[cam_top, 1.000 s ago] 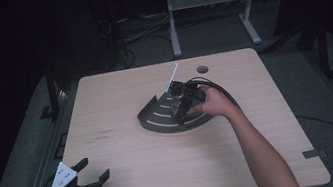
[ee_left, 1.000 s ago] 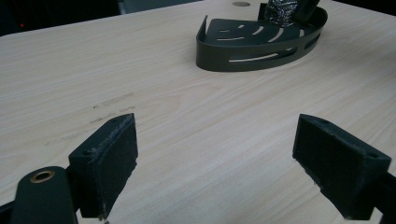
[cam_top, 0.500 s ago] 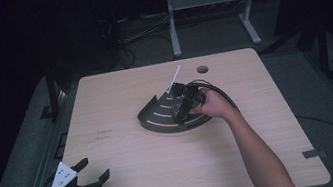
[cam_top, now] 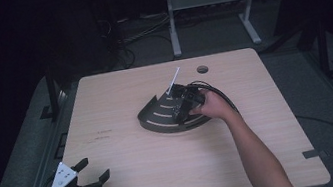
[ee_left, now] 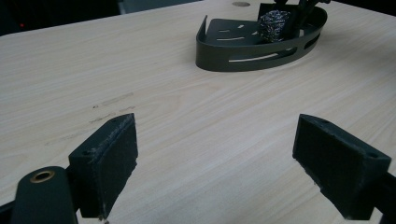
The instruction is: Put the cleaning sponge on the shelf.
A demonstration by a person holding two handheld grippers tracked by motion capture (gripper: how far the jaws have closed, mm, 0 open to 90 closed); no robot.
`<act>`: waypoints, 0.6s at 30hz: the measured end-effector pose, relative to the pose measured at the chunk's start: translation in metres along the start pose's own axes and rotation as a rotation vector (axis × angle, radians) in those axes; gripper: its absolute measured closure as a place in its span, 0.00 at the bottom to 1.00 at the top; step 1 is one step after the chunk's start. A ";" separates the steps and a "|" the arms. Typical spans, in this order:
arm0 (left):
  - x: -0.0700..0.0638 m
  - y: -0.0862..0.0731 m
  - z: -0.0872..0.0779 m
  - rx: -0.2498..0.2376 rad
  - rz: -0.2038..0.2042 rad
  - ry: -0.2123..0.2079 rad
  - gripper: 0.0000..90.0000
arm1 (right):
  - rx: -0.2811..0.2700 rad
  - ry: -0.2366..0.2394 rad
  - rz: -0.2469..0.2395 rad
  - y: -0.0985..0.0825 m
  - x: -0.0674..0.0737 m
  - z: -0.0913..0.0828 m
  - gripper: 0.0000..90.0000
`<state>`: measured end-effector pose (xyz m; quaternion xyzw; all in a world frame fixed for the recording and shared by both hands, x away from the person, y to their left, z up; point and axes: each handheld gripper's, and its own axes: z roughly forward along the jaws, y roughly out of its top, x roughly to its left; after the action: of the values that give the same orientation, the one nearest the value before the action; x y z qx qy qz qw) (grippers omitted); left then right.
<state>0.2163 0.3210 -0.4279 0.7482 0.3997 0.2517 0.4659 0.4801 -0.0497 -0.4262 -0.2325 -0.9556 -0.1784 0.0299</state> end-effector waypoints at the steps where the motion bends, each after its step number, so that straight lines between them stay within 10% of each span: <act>1: 0.000 0.000 0.000 0.000 0.000 0.000 0.15 | -0.001 -0.001 0.001 0.000 0.000 0.000 0.35; 18: 0.000 0.000 0.000 -0.002 0.001 0.001 0.15 | 0.006 0.002 0.009 0.002 -0.002 0.009 0.35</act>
<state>0.2163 0.3209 -0.4275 0.7478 0.3995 0.2525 0.4662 0.4831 -0.0461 -0.4344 -0.2365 -0.9551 -0.1755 0.0323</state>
